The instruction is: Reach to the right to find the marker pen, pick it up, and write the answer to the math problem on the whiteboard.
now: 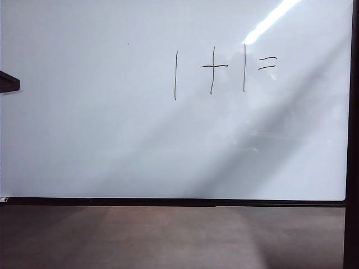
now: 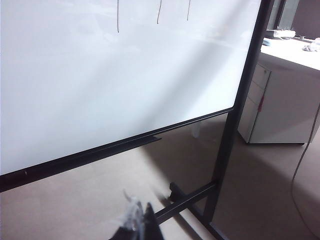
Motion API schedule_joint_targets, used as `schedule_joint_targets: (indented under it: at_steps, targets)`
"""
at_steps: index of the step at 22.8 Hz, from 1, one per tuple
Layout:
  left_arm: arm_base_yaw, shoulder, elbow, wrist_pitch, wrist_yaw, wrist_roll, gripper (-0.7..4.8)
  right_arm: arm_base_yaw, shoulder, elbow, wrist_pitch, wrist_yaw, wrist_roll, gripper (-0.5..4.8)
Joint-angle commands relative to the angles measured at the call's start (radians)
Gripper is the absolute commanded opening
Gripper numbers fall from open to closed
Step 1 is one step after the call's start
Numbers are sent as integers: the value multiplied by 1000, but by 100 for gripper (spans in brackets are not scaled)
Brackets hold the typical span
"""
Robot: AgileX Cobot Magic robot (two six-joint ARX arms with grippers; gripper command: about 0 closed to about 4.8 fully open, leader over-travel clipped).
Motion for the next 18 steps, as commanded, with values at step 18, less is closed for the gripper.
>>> schedule_joint_targets:
  at_steps: [18]
  targets:
    - [2,2,1,12,-3,1,-4,356,229,90,-18,56,-191,-9]
